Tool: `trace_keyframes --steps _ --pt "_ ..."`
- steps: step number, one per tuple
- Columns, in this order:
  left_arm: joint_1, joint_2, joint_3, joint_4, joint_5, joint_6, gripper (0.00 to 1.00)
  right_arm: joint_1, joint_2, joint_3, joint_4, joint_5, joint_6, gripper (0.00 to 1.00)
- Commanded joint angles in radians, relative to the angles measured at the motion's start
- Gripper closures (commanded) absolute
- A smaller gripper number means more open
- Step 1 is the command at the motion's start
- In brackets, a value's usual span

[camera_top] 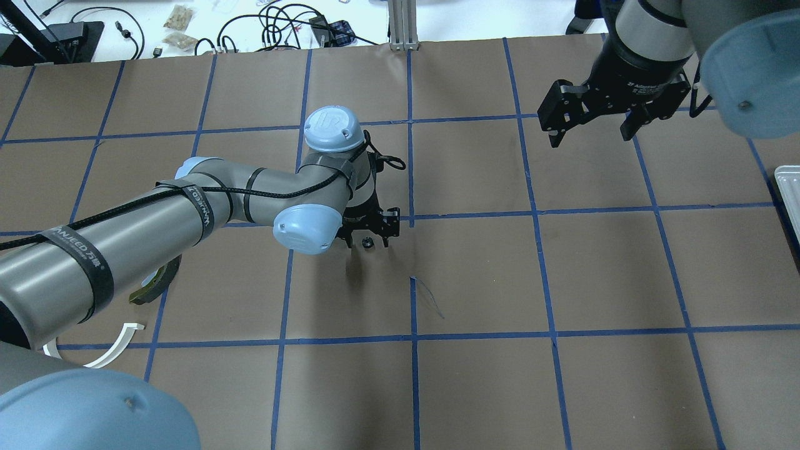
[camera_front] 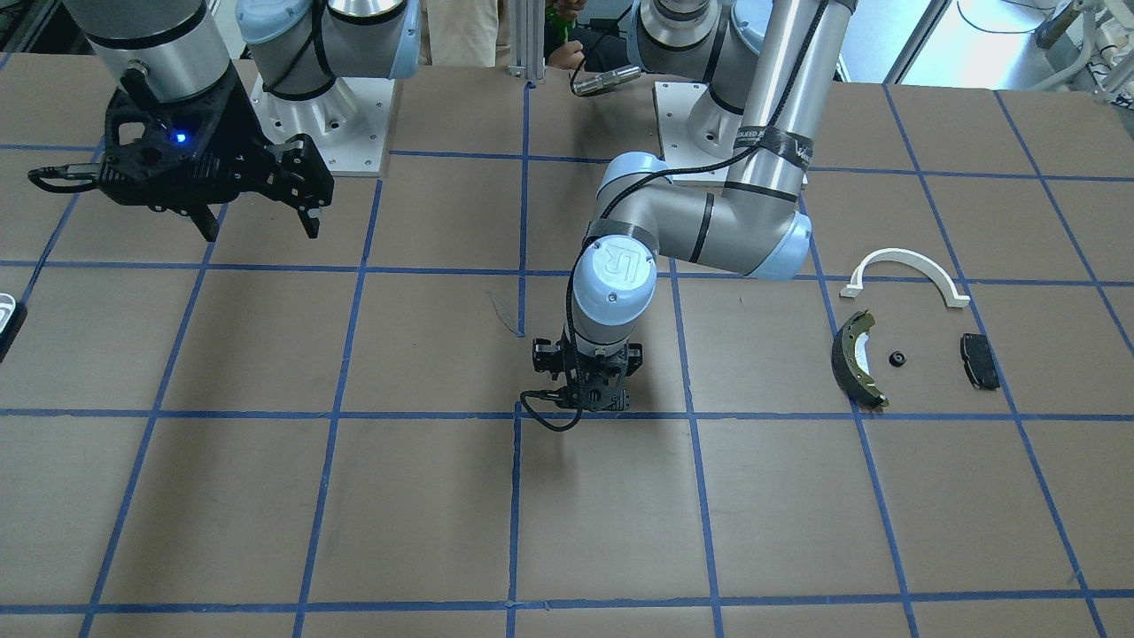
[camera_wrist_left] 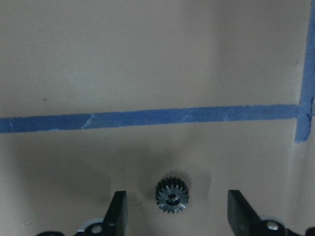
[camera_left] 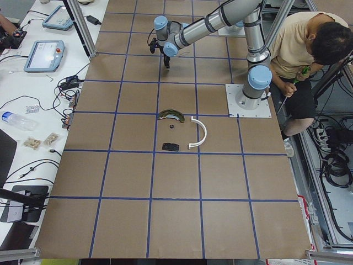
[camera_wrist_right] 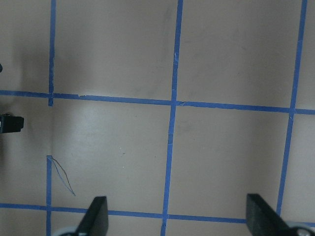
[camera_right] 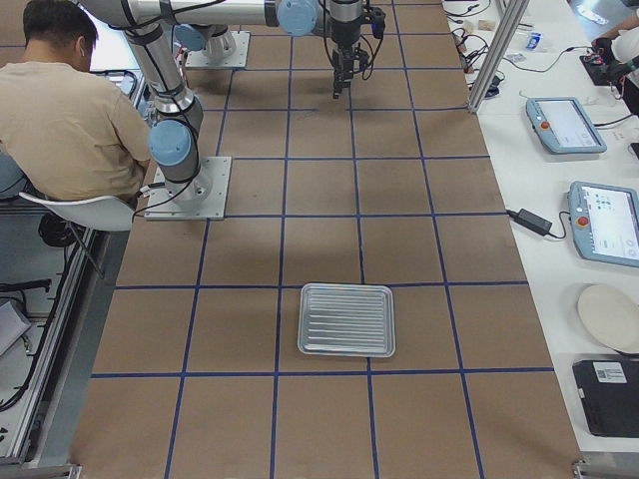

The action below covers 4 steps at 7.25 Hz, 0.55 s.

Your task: Place bearing gear from tray to pile

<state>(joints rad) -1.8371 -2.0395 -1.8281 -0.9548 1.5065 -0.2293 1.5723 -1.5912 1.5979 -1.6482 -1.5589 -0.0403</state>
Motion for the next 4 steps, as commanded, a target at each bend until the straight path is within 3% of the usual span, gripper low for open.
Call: trace_keyframes --steps 1,4 --pt "0.001 -0.004 0.000 -0.001 -0.002 0.001 1.00 0.000 0.007 -0.027 0.020 -0.004 0.072 0.00" --pt "0.013 0.010 0.024 -0.002 0.006 0.005 1.00 0.000 -0.001 -0.019 0.044 0.003 0.076 0.00"
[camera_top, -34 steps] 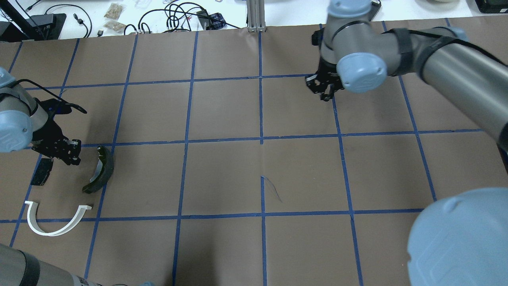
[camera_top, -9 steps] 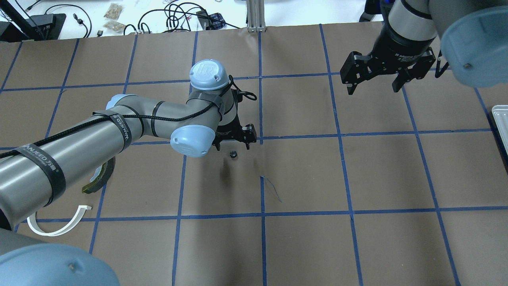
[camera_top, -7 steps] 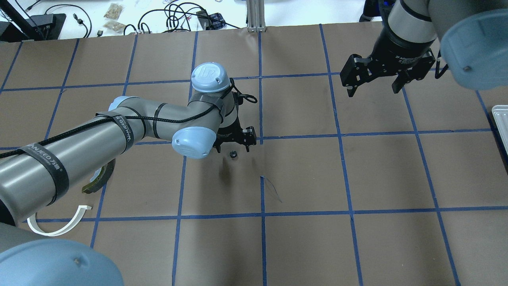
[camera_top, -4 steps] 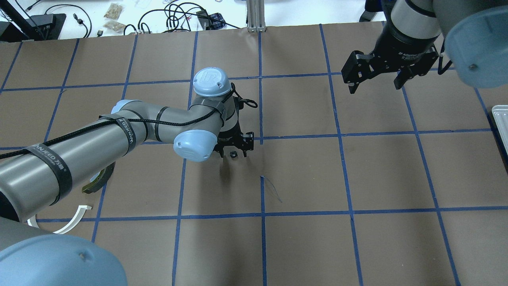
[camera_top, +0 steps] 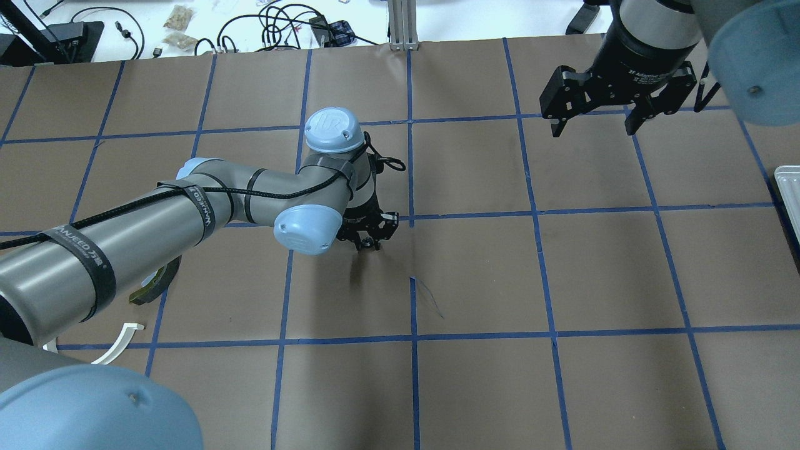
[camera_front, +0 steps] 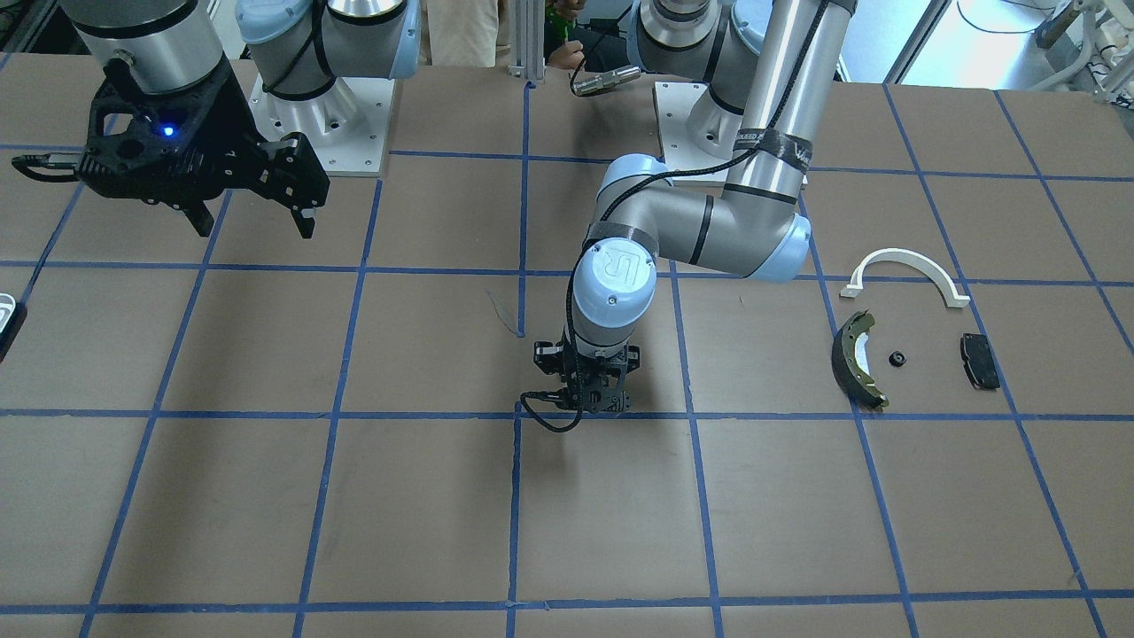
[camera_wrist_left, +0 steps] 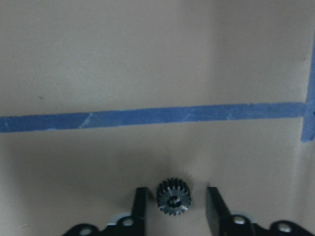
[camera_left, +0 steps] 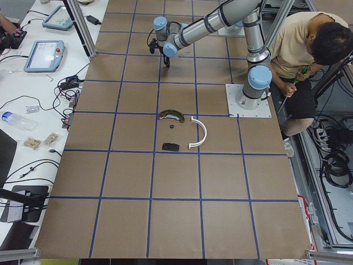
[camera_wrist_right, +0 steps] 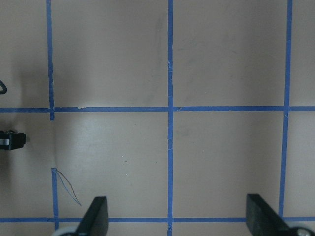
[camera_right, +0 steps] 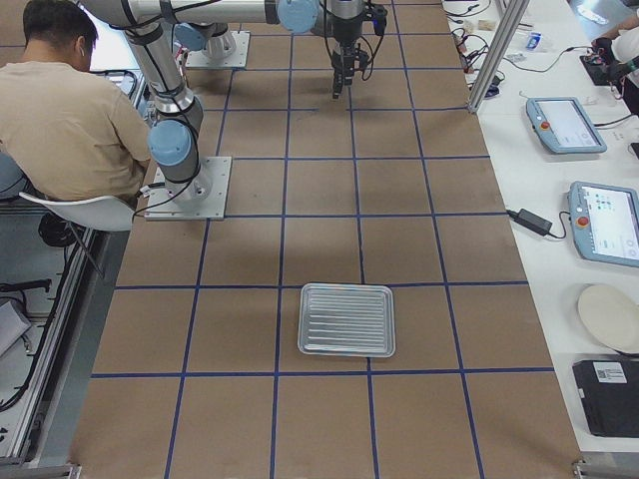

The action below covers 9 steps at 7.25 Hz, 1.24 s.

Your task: Place bearing gear from tray to pile

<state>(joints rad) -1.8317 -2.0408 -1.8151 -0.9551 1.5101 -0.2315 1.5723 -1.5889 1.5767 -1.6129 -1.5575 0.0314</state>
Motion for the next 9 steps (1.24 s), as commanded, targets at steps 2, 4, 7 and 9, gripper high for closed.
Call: trace_keyframes --steps 2,4,7,9 --pt "0.122 0.040 0.112 -0.118 0.032 0.106 1.00 0.000 -0.002 0.002 0.007 0.004 0.004 0.00" --pt "0.254 0.065 0.288 -0.330 0.033 0.217 1.00 0.000 -0.003 0.002 0.008 0.001 0.004 0.00" --pt "0.541 0.070 0.339 -0.448 0.062 0.598 1.00 0.000 -0.003 0.003 0.008 -0.003 0.002 0.00" --pt "0.714 0.070 0.303 -0.476 0.077 0.749 1.00 0.000 -0.003 0.003 0.008 -0.004 0.002 0.00"
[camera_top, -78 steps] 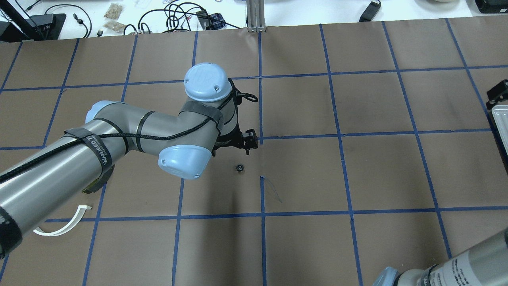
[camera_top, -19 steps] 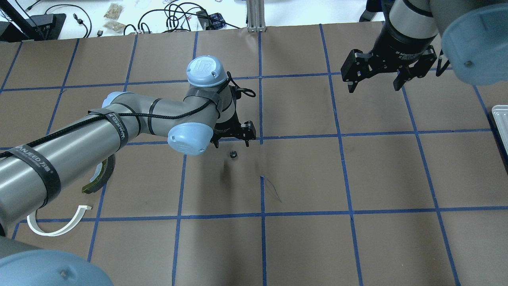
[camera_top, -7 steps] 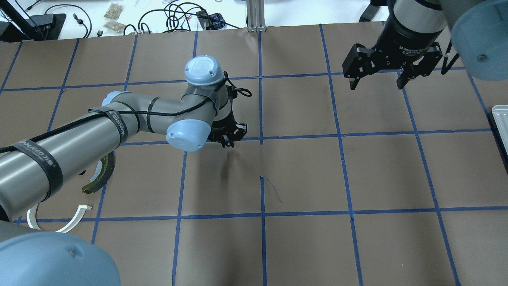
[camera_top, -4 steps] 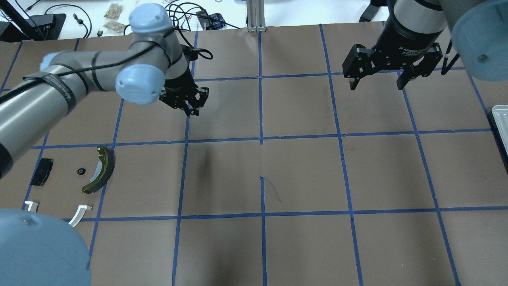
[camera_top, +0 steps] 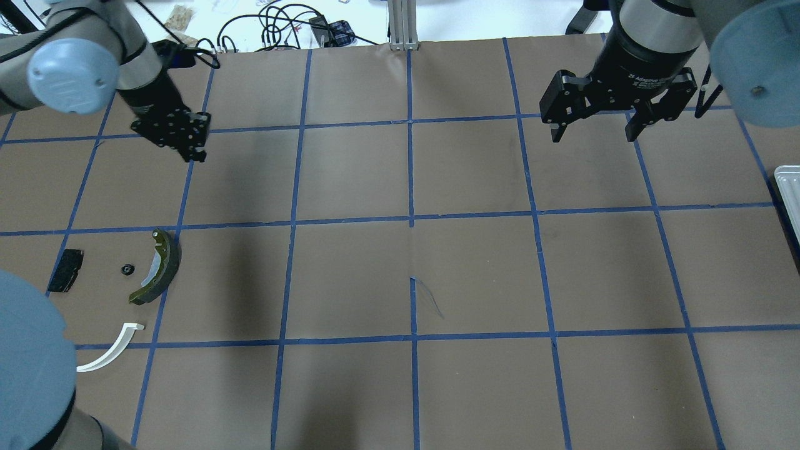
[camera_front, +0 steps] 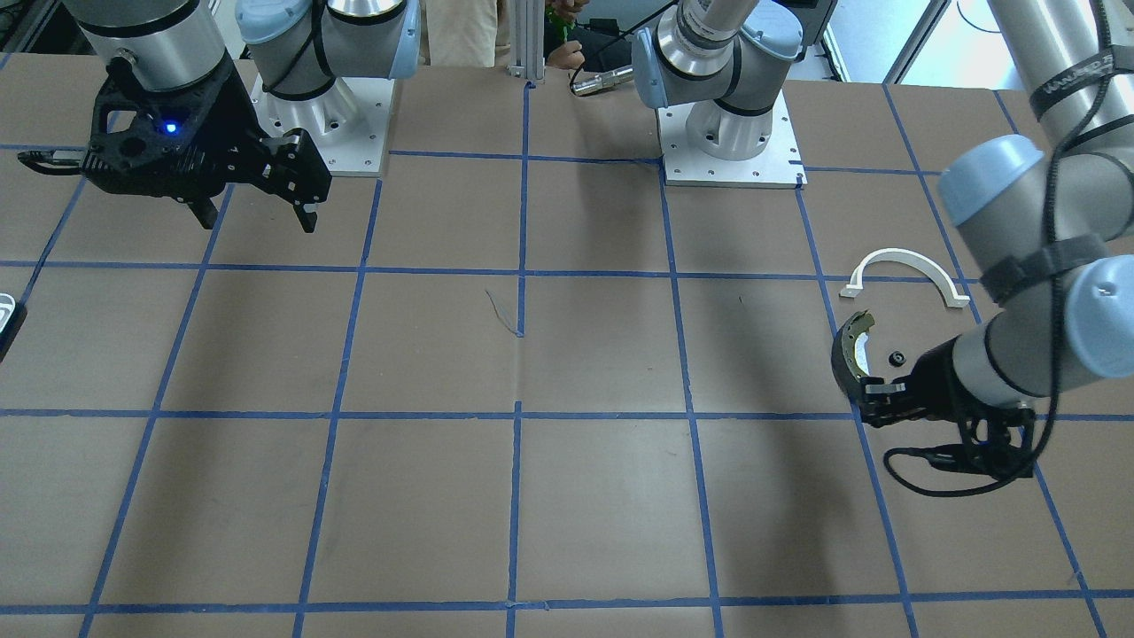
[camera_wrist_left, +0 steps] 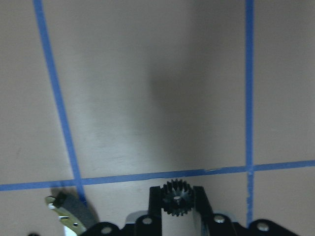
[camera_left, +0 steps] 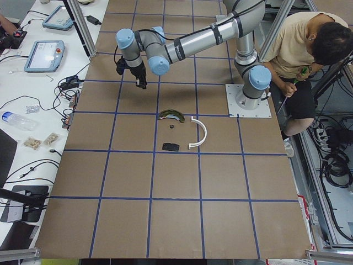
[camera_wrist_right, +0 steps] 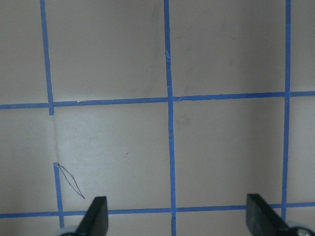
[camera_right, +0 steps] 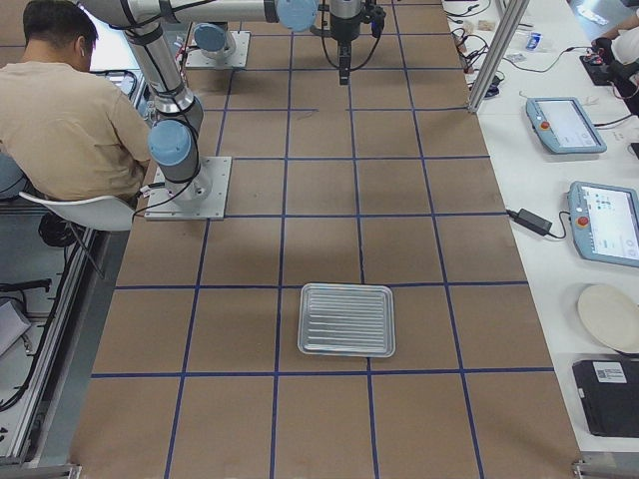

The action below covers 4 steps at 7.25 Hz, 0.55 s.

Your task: Place bearing gear from tray to pile

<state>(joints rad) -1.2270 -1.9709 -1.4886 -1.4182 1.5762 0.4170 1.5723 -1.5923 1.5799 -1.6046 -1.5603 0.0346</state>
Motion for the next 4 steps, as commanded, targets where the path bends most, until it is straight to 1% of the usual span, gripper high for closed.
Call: trace_keyframes --steps 1,2,3,4 --pt "0.192 0.001 -0.063 -0.004 0.022 0.159 1.00 0.000 -0.002 0.002 0.000 0.000 -0.001 0.00" --pt "0.272 0.000 -0.102 0.007 0.024 0.242 1.00 0.000 0.000 0.002 0.000 -0.001 -0.001 0.00" --pt "0.305 -0.018 -0.131 0.049 0.019 0.287 1.00 0.000 -0.002 0.002 -0.002 0.000 -0.001 0.00" --pt "0.305 -0.010 -0.175 0.076 0.015 0.284 1.00 0.000 0.000 0.002 -0.002 0.000 -0.001 0.00"
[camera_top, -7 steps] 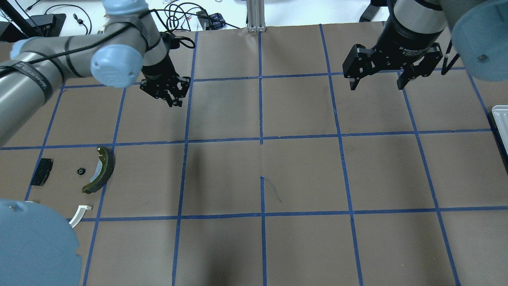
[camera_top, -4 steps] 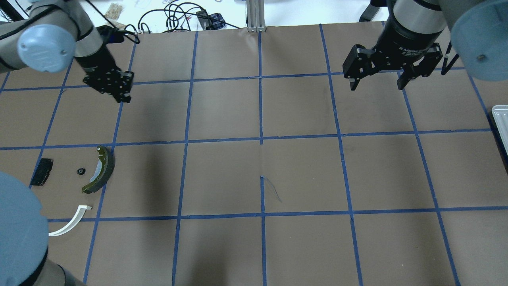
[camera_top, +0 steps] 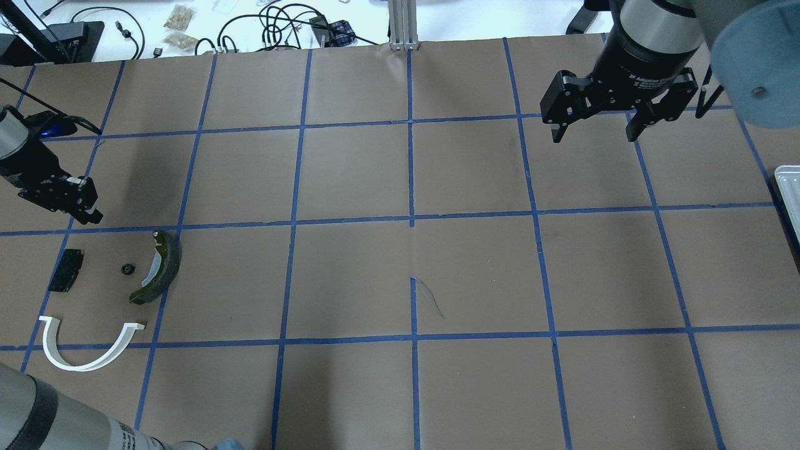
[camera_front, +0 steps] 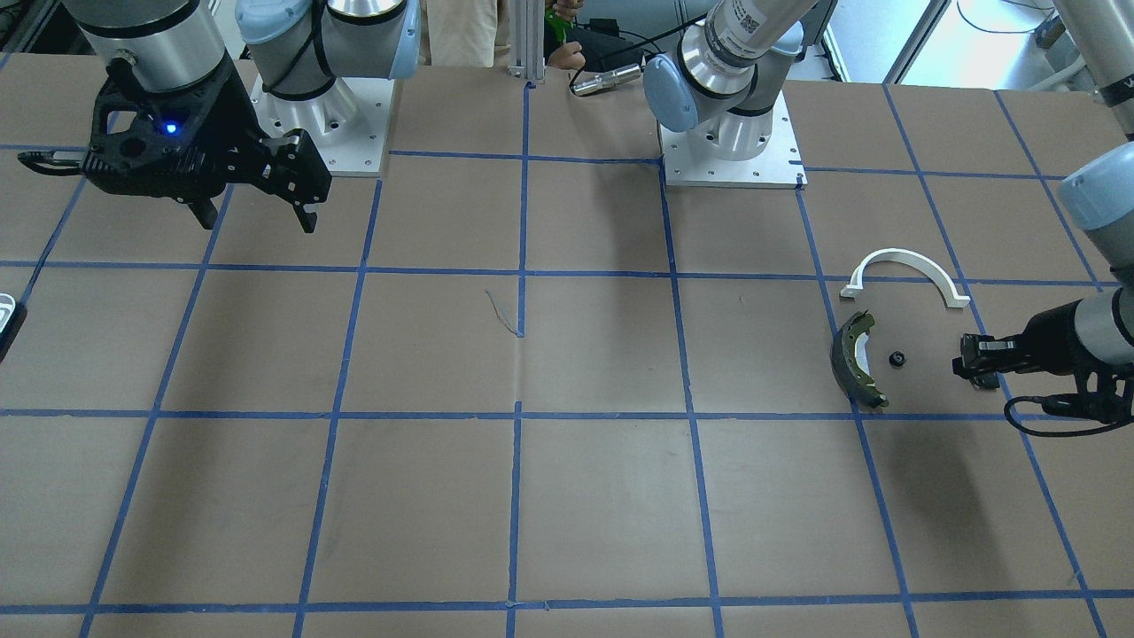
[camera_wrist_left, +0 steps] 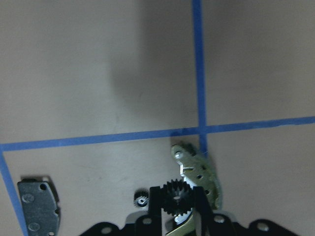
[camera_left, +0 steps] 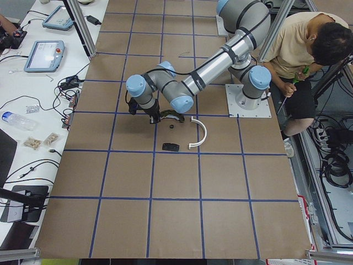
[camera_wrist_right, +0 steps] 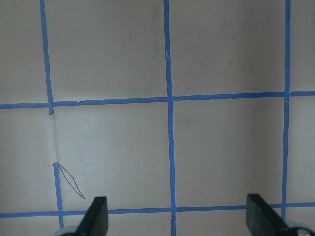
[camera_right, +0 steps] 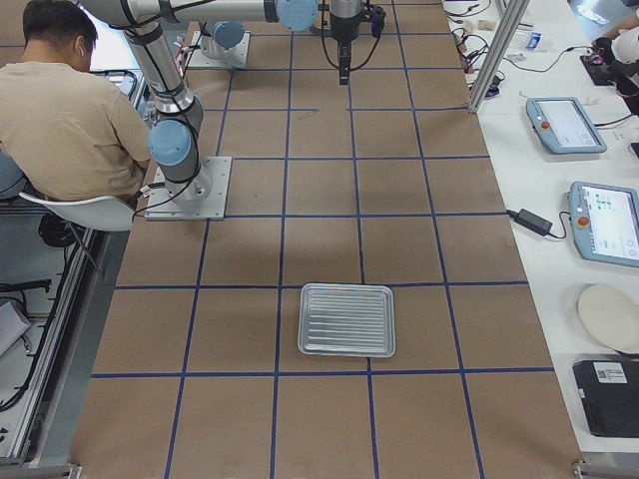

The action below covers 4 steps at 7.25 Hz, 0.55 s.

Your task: Place bearing gear from tray to pile

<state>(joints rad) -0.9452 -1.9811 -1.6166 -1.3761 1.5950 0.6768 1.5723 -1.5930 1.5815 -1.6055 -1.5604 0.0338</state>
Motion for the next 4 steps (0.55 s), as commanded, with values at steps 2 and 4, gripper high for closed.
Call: trace_keyframes --steps 2,4 --pt "0.028 0.015 -0.161 0.150 0.000 0.032 1.00 0.000 -0.001 0.002 0.001 -0.001 0.000 0.00" --pt "0.031 0.022 -0.209 0.178 0.003 0.043 1.00 0.000 -0.001 0.002 -0.001 0.000 0.000 0.00"
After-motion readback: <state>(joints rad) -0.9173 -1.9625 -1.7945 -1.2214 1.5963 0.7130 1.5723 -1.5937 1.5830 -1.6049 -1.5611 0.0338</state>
